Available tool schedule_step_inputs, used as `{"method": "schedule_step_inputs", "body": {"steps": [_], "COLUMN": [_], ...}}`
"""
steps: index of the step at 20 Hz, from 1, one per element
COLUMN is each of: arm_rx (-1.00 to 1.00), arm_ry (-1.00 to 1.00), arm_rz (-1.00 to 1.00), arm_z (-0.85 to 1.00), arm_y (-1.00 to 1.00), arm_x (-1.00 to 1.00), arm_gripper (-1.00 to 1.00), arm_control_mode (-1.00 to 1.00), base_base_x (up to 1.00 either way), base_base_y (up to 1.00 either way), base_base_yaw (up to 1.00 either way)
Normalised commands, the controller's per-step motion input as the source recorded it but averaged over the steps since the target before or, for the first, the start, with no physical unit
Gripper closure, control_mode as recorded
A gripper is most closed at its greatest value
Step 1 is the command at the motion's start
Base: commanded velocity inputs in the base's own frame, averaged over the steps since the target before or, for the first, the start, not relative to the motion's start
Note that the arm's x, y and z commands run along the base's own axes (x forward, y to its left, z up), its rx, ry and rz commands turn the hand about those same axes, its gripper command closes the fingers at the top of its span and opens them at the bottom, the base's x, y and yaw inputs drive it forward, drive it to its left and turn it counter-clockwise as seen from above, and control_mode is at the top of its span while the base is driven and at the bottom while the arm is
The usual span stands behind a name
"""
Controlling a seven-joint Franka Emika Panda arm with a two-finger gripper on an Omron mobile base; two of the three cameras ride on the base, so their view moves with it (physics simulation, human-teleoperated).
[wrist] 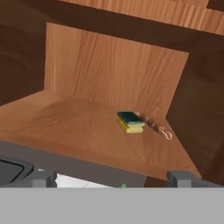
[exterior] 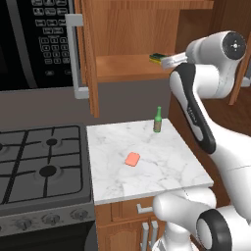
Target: Pick the bar soap and sponge from the cabinet and place them on the counter.
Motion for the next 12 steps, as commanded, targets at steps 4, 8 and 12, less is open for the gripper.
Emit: {"method": "schedule_step_inputs", "body": {"steps": [4,8,12], "arm_rx": [0.0,0.0,0.0], "arm_ry": [0.0,0.02,0.06], "arm_rz": [-0.01,-0.01,0.0], "arm_z": [0.0,0.0,0.0], "arm_y": [-0.08,-0.09,-0.11], "arm_x": [0.25,0.2,0.13], "arm_gripper": [-1.0,-1.0,-1.0], "arm_control_mode": [-1.0,-1.0,-1.0], "base_base_x": [0.0,0.0,0.0], "base_base_y": [0.0,0.0,0.0], "base_base_yaw": [0.0,0.0,0.0]}}
